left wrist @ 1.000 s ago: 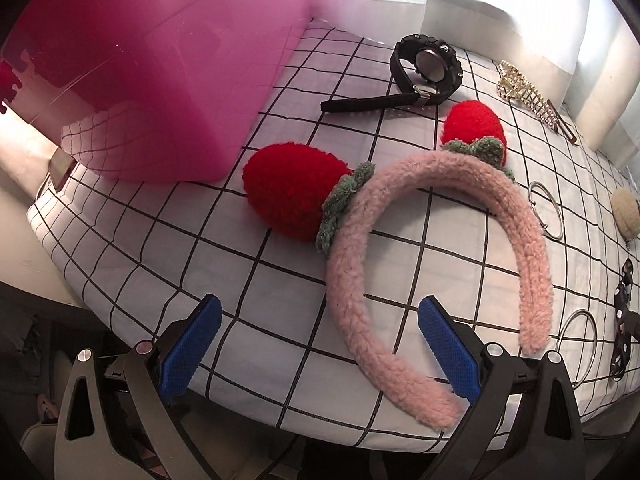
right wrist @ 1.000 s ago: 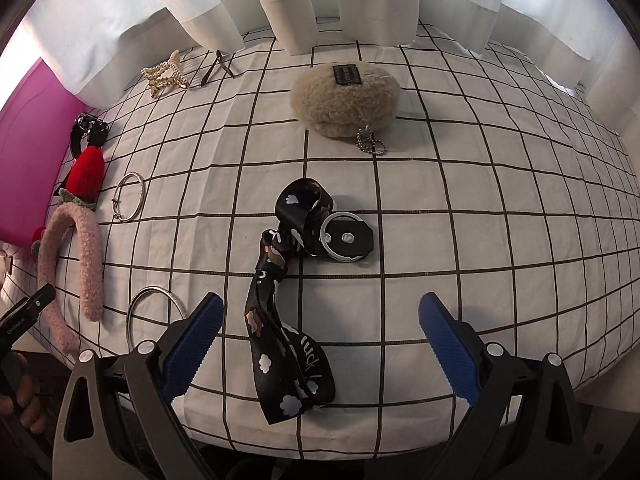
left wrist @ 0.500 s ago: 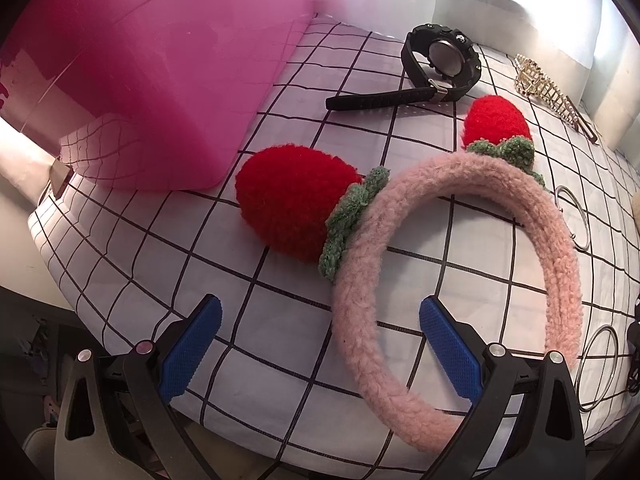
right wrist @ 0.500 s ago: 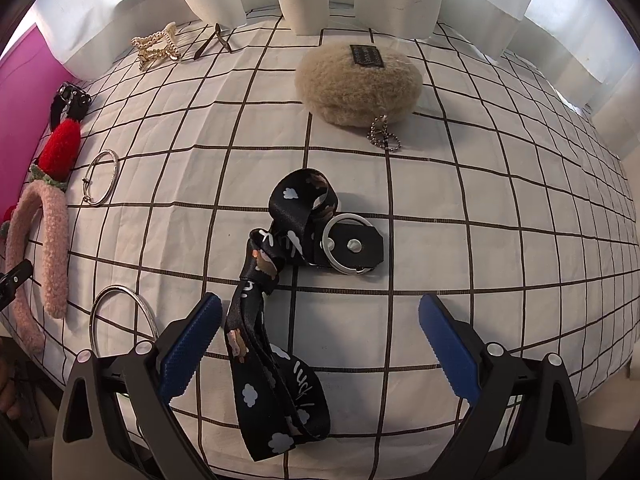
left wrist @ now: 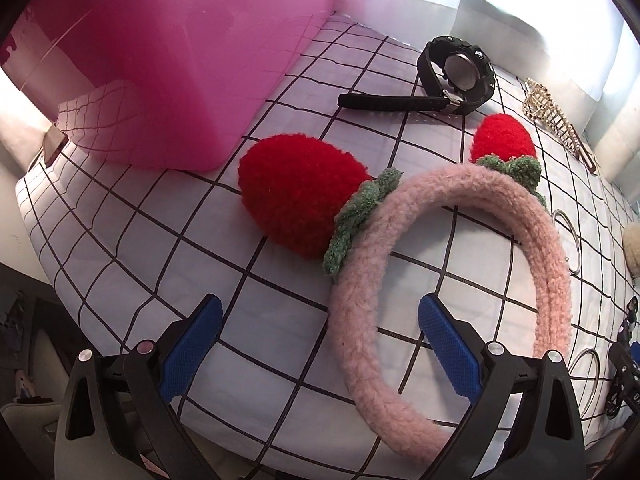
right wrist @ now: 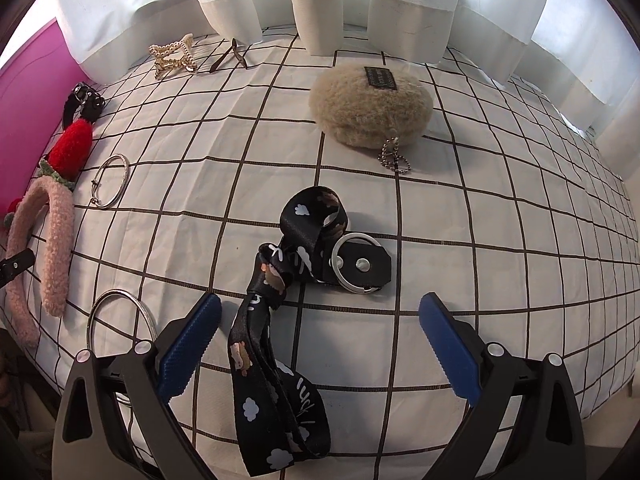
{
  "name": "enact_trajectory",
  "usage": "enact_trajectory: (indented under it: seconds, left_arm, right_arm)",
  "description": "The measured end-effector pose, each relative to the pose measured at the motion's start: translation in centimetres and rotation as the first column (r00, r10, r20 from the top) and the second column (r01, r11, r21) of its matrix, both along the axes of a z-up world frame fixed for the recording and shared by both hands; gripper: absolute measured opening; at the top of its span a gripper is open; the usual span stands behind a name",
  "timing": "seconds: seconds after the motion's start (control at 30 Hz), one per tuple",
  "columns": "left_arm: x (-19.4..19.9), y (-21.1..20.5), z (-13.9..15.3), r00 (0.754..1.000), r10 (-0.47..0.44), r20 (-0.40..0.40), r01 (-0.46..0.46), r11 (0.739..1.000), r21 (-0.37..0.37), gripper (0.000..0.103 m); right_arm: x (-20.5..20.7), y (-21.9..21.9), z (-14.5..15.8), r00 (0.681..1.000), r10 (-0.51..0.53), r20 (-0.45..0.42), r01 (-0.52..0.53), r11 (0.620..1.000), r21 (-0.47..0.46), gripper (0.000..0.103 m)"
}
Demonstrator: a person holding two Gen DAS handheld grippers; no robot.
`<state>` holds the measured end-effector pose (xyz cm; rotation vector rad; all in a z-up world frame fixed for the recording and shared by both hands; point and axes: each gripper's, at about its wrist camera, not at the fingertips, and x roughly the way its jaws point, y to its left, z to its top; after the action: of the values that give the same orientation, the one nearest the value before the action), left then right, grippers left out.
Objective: Organize jewelry
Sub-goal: 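Grasp the pink strawberry headband with the left gripper while the right grasps the black scarf, then carry headband and scarf into the pink tub and open both grippers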
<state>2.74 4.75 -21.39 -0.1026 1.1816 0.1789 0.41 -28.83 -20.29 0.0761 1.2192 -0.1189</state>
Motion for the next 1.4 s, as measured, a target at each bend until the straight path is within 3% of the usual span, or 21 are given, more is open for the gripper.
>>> enact_trajectory:
  seconds: [0.1, 0.2, 0.23, 0.3, 0.37, 0.43, 0.63, 0.87, 1.17, 1.4]
  left_arm:
    - [0.1, -0.5, 0.4, 0.999, -0.039, -0.006, 0.039, 0.999, -0.007, 0.083]
    - [0.0, -1.9, 1.0, 0.994, -0.109, 0.008, 0.109, 0.994, 0.002, 0.058]
    - [0.0, -2.4, 1.2, 0.991, -0.135, 0.012, 0.135, 0.991, 0.005, 0.045]
    - [0.1, -3.5, 1.2, 0.985, -0.171, 0.013, 0.171, 0.985, 0.025, 0.033]
    - [0.1, -4.1, 1.3, 0.981, -0.194, 0.014, 0.194, 0.981, 0.015, 0.015]
    - [0.3, -4.5, 1.3, 0.979, -0.205, 0.011, 0.204, 0.979, 0.026, 0.013]
    - [0.4, -4.0, 1.5, 0.982, -0.187, 0.009, 0.187, 0.982, 0.011, 0.008]
    - [-0.3, -3.8, 4.0, 0.981, -0.189, 0.054, 0.19, 0.982, -0.014, 0.008]
    - [-0.9, -4.4, 10.3, 0.963, -0.198, 0.185, 0.214, 0.974, -0.07, 0.008]
    - [-1.3, -3.0, 17.4, 0.929, -0.142, 0.341, 0.19, 0.976, -0.111, 0.008]
  right_arm:
    - [0.2, 0.0, 0.1, 1.0, 0.011, -0.003, -0.011, 1.0, 0.008, 0.093]
    - [0.1, 0.2, 0.2, 1.0, 0.029, -0.006, -0.029, 1.0, 0.012, 0.09]
    - [0.0, 0.3, 0.3, 0.999, 0.036, -0.004, -0.036, 0.999, 0.012, 0.085]
    - [-0.1, 0.6, 0.6, 0.999, 0.052, 0.007, -0.052, 0.999, 0.009, 0.072]
    - [-0.2, 0.9, 1.1, 0.998, 0.068, 0.017, -0.068, 0.998, 0.005, 0.042]
    - [-0.1, 1.1, 1.3, 0.997, 0.075, 0.018, -0.075, 0.997, -0.01, 0.013]
    - [-0.5, 0.3, 1.9, 0.998, 0.058, 0.04, -0.059, 0.998, 0.039, 0.013]
    - [-1.0, 0.1, 5.9, 0.991, 0.058, 0.12, -0.07, 0.993, 0.096, 0.013]
    - [-0.4, 1.3, 12.3, 0.968, 0.097, 0.231, -0.128, 0.984, 0.124, 0.013]
    - [1.0, 3.5, 17.8, 0.925, 0.155, 0.346, -0.205, 0.972, 0.115, 0.013]
